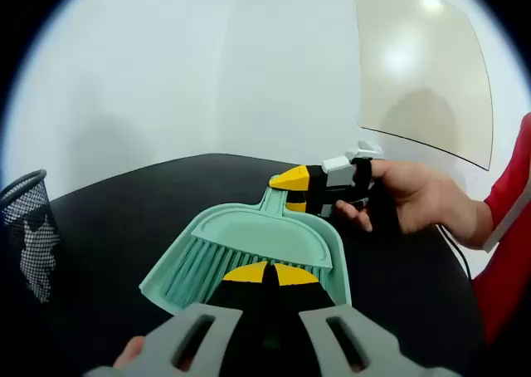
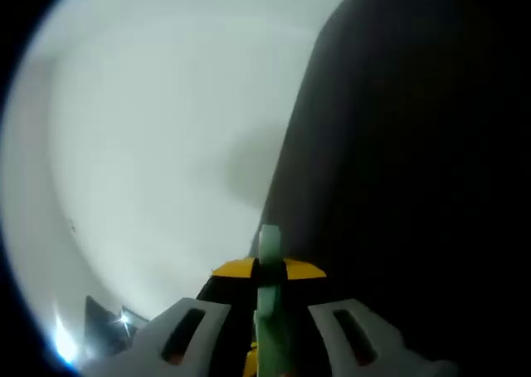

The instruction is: Pick up the broom and sweep the trash on the tabletop into the dustpan.

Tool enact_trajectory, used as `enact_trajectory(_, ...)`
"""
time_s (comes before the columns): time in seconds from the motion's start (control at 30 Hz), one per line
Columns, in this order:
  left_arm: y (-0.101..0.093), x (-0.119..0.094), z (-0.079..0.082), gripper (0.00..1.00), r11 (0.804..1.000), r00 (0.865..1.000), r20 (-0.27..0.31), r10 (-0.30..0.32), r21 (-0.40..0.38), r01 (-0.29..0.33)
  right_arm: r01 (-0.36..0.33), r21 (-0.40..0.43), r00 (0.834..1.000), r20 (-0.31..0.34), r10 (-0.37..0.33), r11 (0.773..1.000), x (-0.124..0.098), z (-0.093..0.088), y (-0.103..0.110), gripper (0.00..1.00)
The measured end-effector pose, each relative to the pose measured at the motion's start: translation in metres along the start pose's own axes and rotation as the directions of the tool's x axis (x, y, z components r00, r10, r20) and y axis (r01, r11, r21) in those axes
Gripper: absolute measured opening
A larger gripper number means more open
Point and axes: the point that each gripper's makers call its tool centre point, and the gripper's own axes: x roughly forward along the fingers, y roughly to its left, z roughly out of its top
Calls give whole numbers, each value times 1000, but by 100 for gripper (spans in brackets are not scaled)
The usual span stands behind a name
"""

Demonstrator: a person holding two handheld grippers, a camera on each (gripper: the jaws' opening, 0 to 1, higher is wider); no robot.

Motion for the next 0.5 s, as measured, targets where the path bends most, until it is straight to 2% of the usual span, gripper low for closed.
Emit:
enact_trajectory(0.1, 0, -1, 0, 0, 1000, 1000, 0, 2, 2, -2, 2, 12, 1000, 23, -2, 1000, -2, 4, 1, 22)
enact_trajectory(0.17, 0, -1, 0, 0, 1000, 1000, -1, 4, 4, -4, 5, 17, 1000, 29, -6, 1000, -1, 6, -2, 16)
enact_trajectory(0.43, -2, -1, 0, 0, 1000, 1000, 0, -3, 7, 3, 35, -15, 998, 56, -34, 999, 2, 7, -2, 16)
enact_trajectory(0.5, -3, -1, 0, 0, 1000, 1000, 1, -6, 10, 6, 34, -23, 998, 61, -33, 999, 3, 6, 0, 13)
